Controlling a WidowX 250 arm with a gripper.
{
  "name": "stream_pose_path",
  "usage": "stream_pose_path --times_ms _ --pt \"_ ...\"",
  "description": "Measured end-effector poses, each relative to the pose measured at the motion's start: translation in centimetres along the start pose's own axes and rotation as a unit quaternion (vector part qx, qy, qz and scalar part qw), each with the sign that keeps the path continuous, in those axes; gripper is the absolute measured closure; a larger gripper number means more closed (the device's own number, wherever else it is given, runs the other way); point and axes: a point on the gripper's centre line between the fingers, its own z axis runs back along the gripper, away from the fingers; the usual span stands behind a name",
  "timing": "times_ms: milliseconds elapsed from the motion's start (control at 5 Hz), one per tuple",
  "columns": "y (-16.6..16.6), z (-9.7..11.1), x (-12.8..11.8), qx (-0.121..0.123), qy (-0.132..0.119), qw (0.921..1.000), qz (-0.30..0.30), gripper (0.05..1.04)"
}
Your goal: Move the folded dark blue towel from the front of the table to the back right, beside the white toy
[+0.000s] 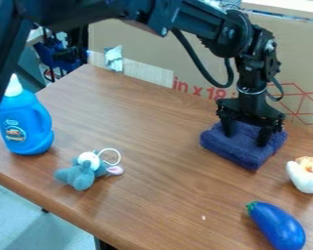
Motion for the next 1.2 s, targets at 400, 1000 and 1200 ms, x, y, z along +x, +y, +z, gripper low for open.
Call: stream_pose_path --times_ms 400,1000,1200 --pt "1.2 4.5 -1.7 0.022 -0.034 0.9970 0.066 0.083" --pt "1.5 11.1 -3.4 0.055 -0.014 0.9958 0.071 0.083" --pt "0.0 13.1 -7.0 0.097 0.023 0.9942 0.040 0.083"
